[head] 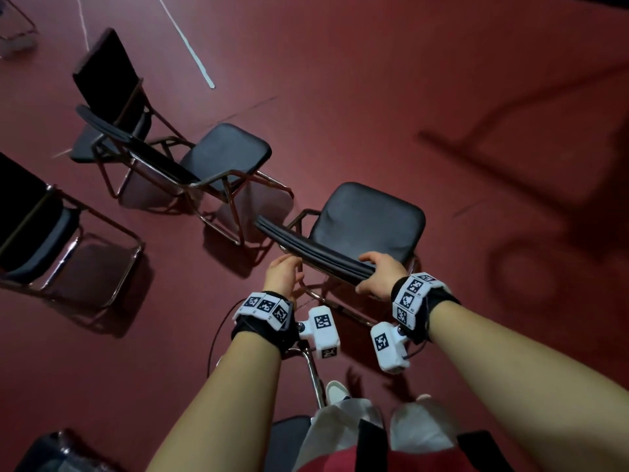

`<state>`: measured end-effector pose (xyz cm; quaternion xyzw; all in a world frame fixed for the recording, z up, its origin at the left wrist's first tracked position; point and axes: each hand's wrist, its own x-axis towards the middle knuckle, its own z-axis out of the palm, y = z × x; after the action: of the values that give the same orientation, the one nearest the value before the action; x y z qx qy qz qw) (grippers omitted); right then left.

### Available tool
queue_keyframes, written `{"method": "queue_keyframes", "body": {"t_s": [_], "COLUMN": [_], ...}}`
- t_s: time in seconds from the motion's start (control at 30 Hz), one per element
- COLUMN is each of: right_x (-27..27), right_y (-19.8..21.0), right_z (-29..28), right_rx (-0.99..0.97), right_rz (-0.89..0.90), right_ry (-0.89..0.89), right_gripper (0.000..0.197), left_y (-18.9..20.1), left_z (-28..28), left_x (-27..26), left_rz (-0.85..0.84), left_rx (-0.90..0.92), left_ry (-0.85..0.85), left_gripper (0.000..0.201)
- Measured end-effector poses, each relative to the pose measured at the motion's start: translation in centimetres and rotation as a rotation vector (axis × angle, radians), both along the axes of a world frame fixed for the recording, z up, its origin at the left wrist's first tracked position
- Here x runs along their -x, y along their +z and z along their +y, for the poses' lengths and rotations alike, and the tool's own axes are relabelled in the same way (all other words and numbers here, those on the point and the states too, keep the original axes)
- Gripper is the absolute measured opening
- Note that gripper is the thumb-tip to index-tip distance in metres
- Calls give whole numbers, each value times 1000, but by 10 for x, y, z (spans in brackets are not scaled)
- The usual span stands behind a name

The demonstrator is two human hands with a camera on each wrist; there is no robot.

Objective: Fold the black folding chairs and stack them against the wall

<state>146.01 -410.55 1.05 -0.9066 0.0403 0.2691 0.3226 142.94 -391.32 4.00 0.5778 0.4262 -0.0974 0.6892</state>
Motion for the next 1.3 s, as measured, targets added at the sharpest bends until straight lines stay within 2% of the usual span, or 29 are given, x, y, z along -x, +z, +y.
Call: {"method": "queue_keyframes", "body": {"t_s": [0.13, 0.3, 0.6, 0.73, 0.93, 1.1, 1.2, 1.3], "right_x": [-1, -8, -46, -85, -168, -246, -284, -320], "right_y": [-12, -27, -31, -26, -35, -64, -81, -105], "right_z": [-3, -13, -34, -61, -108, -146, -164, -181], "right_rx": [66, 60, -70, -136, -186, -290, -342, -398], "right_rz": [-13, 24, 18, -40, -163, -191, -205, -177], "right_ry": [33, 18, 27, -30, -227, -374, -489, -606], "right_gripper": [70, 60, 53, 48, 42, 37, 38, 45], "left_y": [-8, -20, -26, -28, -50, -86, -105, -135], "left_z": [-2, -3, -16, -34, -65, -84, -99, -115], "left_x": [-10, -25, -64, -94, -137, -170, -192, -213], "left_rz": [15, 4, -42, -58, 69, 222, 335, 447], "left_rx": [34, 18, -55, -38, -6, -98, -163, -192], "left_ry": [-52, -42, 41, -22, -16, 22, -9, -9], "left_gripper": [24, 39, 29, 26, 20, 28, 6, 17]}}
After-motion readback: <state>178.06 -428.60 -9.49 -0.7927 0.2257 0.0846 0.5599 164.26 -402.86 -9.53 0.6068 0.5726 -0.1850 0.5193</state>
